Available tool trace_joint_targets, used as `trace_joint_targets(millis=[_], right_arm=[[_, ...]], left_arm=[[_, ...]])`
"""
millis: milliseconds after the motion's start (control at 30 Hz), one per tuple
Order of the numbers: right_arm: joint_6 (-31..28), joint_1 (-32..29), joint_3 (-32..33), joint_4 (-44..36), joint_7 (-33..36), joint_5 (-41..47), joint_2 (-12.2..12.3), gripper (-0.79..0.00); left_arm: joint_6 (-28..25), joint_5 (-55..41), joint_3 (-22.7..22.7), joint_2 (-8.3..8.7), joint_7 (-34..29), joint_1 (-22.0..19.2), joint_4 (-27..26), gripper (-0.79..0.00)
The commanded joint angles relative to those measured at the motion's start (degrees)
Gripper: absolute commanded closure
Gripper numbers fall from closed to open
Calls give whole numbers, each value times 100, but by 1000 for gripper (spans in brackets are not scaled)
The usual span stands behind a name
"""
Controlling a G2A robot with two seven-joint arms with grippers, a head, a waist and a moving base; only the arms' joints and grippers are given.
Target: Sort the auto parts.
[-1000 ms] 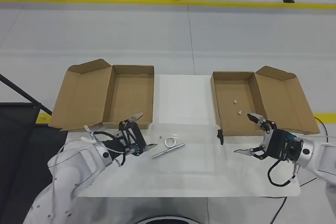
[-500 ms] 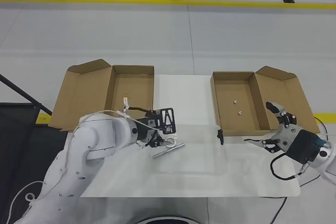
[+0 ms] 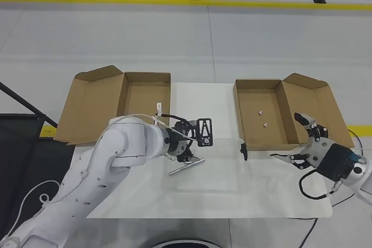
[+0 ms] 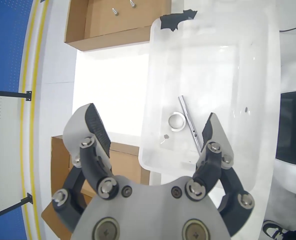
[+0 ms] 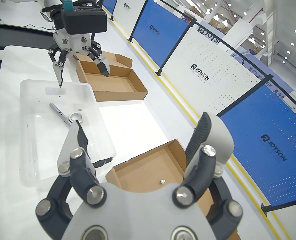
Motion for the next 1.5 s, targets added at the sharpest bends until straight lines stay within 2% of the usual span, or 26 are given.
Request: trace_joint_targets(millis=[0,233,400,433,500,600,833,900,967,1033,1467], right_arm=[[0,0,0,0,0,0,0,-785],[0,0,0,0,0,0,0,-785],[0,0,0,0,0,0,0,-785],[0,0,0,0,0,0,0,-785],[0,0,0,0,0,0,0,-785],[0,0,0,0,0,0,0,-785],[0,0,0,0,0,0,0,-785],[0,0,0,0,0,0,0,-785],[0,0,0,0,0,0,0,-785],[0,0,0,0,0,0,0,-785],[0,0,0,0,0,0,0,-785]], left_arm=[[-78,-14,120,2,81,94,75,-785],[193,-232,571,-37,-232,-21,169,-785],[637,-595,976,13,-677,-219,279,-785],[733,-645,1037,34,-773,-261,312,-770],[920,-676,1079,80,-960,-329,372,-616],[1072,-762,1022,139,-1111,-320,489,-637],[1053,-891,873,217,-1025,-213,795,-576],[1087,-853,868,218,-964,-219,921,-523],[1116,-816,888,211,-890,-243,1057,-471],[1117,-840,920,195,-785,-283,1193,-499],[1270,-856,1544,-80,-520,-857,2146,-486]])
